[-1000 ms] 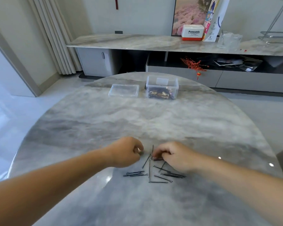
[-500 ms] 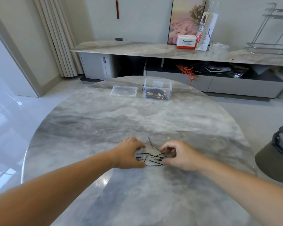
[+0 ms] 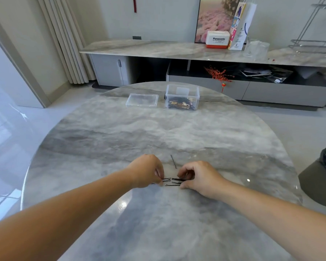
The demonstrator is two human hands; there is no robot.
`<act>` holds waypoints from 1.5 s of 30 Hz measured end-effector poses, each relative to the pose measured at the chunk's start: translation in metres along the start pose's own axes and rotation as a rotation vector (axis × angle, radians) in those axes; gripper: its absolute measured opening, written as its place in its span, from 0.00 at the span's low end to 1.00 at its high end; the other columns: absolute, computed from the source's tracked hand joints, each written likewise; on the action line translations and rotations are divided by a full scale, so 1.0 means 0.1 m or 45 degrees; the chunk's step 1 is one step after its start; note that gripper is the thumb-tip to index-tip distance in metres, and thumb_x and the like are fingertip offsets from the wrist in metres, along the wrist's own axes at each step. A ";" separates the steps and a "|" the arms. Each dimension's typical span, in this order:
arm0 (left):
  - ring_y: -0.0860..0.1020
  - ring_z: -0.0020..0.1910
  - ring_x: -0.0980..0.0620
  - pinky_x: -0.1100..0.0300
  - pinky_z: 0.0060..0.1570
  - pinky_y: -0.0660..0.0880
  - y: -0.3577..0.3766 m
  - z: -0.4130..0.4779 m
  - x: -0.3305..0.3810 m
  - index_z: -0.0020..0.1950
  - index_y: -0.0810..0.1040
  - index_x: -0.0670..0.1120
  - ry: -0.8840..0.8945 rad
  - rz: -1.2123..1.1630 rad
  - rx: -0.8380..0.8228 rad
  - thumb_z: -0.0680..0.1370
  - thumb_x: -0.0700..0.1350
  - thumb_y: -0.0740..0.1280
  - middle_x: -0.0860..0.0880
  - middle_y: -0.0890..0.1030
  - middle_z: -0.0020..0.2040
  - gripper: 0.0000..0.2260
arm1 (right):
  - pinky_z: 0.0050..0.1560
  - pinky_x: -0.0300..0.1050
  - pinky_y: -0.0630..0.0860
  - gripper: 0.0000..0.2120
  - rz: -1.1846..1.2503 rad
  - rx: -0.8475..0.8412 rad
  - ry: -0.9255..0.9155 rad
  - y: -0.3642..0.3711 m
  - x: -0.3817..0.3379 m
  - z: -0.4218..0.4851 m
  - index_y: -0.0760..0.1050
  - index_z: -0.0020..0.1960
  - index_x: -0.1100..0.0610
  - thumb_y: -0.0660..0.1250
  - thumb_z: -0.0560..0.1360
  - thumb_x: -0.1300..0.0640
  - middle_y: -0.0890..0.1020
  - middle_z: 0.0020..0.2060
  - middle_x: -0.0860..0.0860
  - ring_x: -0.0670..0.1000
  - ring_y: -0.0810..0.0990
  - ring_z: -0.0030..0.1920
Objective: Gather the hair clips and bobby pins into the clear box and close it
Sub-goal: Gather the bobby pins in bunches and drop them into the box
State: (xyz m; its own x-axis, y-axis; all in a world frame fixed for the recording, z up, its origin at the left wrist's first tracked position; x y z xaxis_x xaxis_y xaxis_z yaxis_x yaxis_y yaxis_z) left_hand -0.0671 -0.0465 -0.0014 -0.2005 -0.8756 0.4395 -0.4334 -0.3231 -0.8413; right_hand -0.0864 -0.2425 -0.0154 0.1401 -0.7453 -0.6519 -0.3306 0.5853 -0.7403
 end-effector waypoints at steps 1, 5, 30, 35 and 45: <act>0.80 0.39 0.56 0.60 0.45 0.80 -0.01 0.00 -0.01 0.45 0.87 0.49 0.006 0.014 0.001 0.70 0.45 0.78 0.57 0.82 0.39 0.06 | 0.37 0.26 0.70 0.12 0.005 0.001 0.014 -0.01 0.00 0.01 0.82 0.44 0.49 0.80 0.63 0.57 0.83 0.37 0.42 0.36 0.78 0.35; 0.81 0.43 0.56 0.61 0.45 0.78 -0.04 -0.02 -0.05 0.46 0.87 0.50 0.019 0.066 0.001 0.70 0.45 0.78 0.56 0.83 0.41 0.06 | 0.34 0.24 0.69 0.08 -0.018 -0.022 0.019 -0.03 0.00 0.04 0.83 0.42 0.51 0.78 0.64 0.58 0.82 0.34 0.42 0.33 0.78 0.32; 0.83 0.39 0.55 0.59 0.44 0.82 -0.10 0.01 -0.15 0.40 0.86 0.49 -0.092 -0.094 -0.097 0.67 0.45 0.75 0.51 0.87 0.40 0.04 | 0.34 0.33 0.72 0.05 -0.342 -0.146 -0.061 -0.10 -0.13 0.08 0.79 0.39 0.50 0.68 0.67 0.60 0.79 0.32 0.44 0.40 0.75 0.33; 0.82 0.37 0.55 0.58 0.45 0.82 -0.10 0.02 -0.16 0.40 0.86 0.49 -0.106 -0.122 -0.106 0.67 0.44 0.75 0.50 0.87 0.40 0.03 | 0.34 0.25 0.68 0.06 -0.299 -0.184 -0.054 -0.14 -0.12 0.12 0.82 0.44 0.51 0.68 0.70 0.60 0.78 0.35 0.40 0.36 0.76 0.34; 0.81 0.34 0.57 0.60 0.42 0.81 -0.09 0.04 -0.17 0.40 0.86 0.49 -0.131 -0.144 -0.126 0.66 0.44 0.75 0.49 0.87 0.39 0.03 | 0.37 0.28 0.74 0.13 -0.186 -0.171 0.021 -0.13 -0.08 0.11 0.82 0.45 0.52 0.80 0.63 0.57 0.84 0.40 0.46 0.39 0.80 0.36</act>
State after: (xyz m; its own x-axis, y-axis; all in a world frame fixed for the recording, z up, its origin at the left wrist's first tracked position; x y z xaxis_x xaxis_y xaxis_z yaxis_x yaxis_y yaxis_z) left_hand -0.0566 -0.0303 -0.0021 -0.0568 -0.8694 0.4909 -0.5338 -0.3891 -0.7508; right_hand -0.0729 -0.2405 -0.0019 0.1806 -0.8251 -0.5354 -0.4293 0.4236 -0.7976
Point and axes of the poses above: each hand's wrist, its own z-axis towards the middle knuckle, its own y-axis out of the palm, x = y × z, the point moved 2 cm from there along z, towards the middle knuckle
